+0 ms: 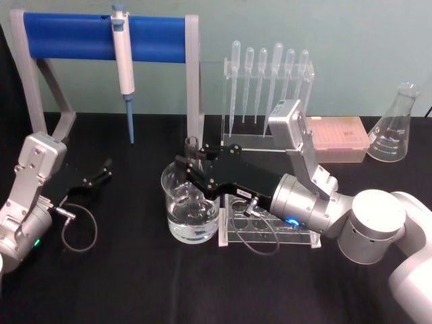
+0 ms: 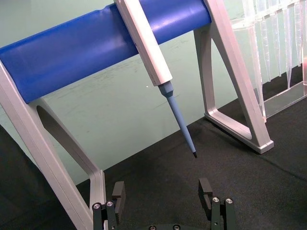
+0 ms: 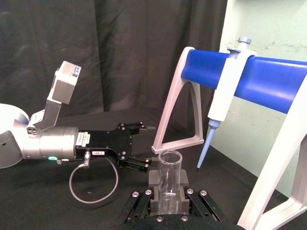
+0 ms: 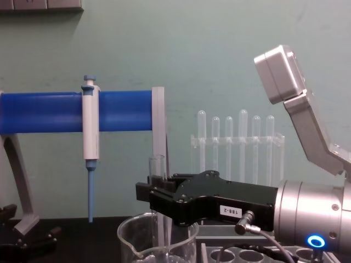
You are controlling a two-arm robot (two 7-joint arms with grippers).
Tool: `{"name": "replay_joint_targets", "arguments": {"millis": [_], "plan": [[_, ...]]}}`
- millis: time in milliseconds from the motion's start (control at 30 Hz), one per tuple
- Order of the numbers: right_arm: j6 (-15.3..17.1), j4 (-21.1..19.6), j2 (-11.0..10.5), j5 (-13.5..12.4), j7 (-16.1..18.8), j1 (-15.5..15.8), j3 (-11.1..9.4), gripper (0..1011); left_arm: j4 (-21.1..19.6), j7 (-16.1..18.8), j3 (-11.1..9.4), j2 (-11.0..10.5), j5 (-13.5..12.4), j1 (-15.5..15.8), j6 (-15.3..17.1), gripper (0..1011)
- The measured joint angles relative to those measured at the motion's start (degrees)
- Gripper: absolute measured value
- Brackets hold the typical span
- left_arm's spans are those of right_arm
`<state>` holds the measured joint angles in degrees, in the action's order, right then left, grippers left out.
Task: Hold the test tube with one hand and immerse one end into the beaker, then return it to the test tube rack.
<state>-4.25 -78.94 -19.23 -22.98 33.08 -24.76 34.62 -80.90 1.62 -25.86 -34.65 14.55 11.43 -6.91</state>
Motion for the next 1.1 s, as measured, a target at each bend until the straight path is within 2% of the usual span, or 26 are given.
{"name": "replay_joint_targets", "arguments": {"millis": [1100], "plan": [[0.0,0.0,0.0,0.0,0.0,0.0,0.0,226,0.0,0.0,0.0,0.0,0.0,0.0,0.0,1000]]}}
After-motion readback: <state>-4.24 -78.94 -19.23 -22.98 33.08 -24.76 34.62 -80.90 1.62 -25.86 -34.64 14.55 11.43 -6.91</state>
